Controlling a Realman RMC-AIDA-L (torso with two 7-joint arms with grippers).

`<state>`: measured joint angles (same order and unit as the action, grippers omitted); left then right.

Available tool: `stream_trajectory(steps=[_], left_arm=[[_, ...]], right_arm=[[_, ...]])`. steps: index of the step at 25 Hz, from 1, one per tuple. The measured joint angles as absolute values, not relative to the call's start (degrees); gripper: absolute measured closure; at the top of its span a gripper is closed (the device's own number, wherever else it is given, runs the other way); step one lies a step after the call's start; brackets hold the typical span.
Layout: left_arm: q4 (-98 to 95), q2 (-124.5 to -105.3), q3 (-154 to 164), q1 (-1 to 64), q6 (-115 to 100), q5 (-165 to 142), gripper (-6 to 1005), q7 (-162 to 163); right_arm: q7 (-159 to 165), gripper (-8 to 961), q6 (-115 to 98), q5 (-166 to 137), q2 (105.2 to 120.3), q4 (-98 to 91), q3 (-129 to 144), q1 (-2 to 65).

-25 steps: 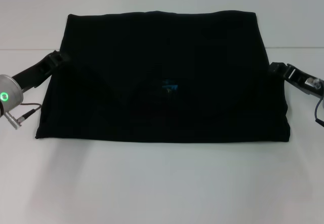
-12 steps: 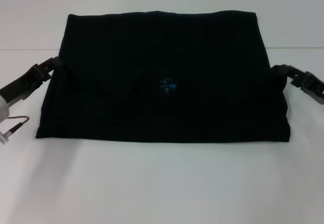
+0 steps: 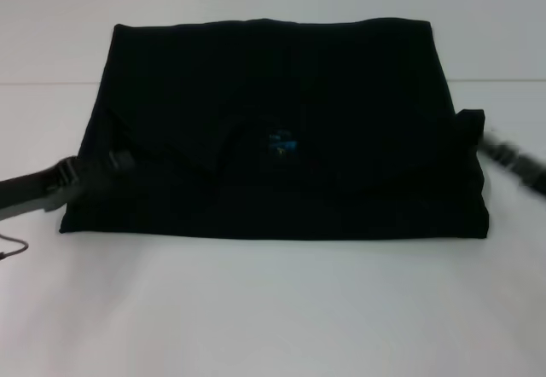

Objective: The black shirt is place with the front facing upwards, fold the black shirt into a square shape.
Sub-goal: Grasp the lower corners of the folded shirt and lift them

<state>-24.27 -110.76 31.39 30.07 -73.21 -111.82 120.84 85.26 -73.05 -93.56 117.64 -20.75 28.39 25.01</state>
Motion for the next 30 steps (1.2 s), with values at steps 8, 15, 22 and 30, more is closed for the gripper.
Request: stream_trajectory(steps=[8, 15, 22, 30], left_arm=[[-30.77, -108.33, 32.99, 29.92, -77.07, -123.11, 235, 129.91], [-34.07, -109.02, 33.17, 30.23, -75.33, -124.8, 235, 127.74], [-33.79, -109.87, 34.49, 30.61, -69.68, -125.54, 236, 127.73], [-33.67, -111.11, 36.26, 31.32, -64.12, -126.17, 236, 127.71]], right_arm=[[61.05, 189, -76.38, -104.13, 119.9, -20.69, 33.47, 25.12], [51.44, 189, -78.58, -104.24, 119.97, -18.64, 36.13, 25.18], [49.41, 188, -78.23, -104.24, 120.04, -18.57, 38.51, 25.59], [49.25, 188, -78.21, -104.24, 120.15, -18.5, 39.43, 26.15]])
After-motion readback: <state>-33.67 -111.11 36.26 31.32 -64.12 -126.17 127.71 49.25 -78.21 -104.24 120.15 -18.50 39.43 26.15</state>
